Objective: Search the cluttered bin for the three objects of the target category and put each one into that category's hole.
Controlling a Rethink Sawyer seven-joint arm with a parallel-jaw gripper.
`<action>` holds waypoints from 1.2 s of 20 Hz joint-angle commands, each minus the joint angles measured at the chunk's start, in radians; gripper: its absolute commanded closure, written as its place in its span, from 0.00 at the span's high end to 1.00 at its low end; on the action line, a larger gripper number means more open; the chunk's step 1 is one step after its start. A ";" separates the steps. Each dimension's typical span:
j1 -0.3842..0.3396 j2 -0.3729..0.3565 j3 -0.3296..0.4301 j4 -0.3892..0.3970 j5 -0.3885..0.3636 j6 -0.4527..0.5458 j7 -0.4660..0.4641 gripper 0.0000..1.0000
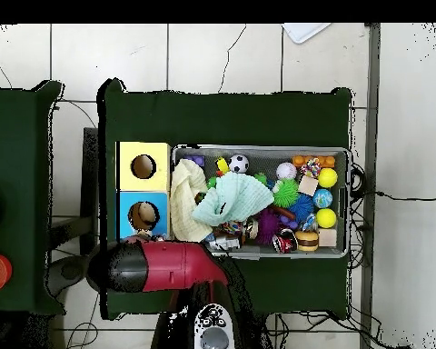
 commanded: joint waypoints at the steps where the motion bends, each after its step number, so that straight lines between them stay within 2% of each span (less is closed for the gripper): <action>1: 0.028 0.134 0.015 0.156 -0.009 0.057 0.198 0.00; 10: 0.016 0.112 0.018 0.211 -0.004 0.031 0.185 0.00; 24: 0.036 0.089 0.011 0.270 0.005 0.027 0.199 0.00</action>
